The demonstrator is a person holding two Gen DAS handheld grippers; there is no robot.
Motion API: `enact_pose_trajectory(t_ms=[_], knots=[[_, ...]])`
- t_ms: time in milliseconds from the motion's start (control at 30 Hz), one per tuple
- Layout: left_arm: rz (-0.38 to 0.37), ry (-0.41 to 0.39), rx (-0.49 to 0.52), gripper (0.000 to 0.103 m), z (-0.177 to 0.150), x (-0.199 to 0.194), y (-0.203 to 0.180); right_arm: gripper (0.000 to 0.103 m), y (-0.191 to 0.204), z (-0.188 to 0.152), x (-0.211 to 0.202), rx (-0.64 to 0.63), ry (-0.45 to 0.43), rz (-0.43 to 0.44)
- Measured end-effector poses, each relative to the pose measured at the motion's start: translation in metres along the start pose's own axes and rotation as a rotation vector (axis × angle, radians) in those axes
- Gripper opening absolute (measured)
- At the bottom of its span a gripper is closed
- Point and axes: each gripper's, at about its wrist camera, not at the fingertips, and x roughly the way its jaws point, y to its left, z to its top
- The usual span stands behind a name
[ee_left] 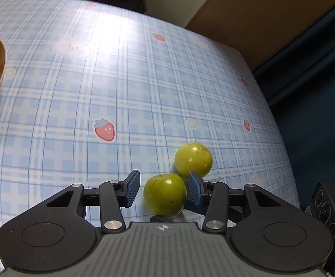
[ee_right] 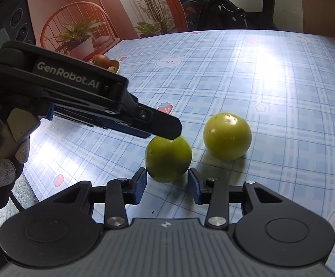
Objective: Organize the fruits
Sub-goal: 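Move the left gripper to a green apple and grasp it, then carry the green apple onto the plate and open the left gripper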
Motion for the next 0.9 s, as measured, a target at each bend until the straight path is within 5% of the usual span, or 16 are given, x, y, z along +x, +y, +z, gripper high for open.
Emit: enact_pose_trajectory(t_ms=[333, 633, 900], knots=[[-0.051, 0.005, -0.072, 0.043, -0.003, 0.004, 0.016, 0.042, -0.006, -0.001, -0.002, 0.012, -0.005, 0.011], [-0.022, -0.034, -0.047, 0.043, -0.004, -0.010, 0.022, 0.042, 0.011, 0.008, 0.007, -0.059, 0.014, 0.003], [0.012, -0.152, -0.086, 0.043, 0.012, -0.057, 0.054, 0.042, 0.044, 0.051, 0.027, -0.146, 0.001, 0.061]])
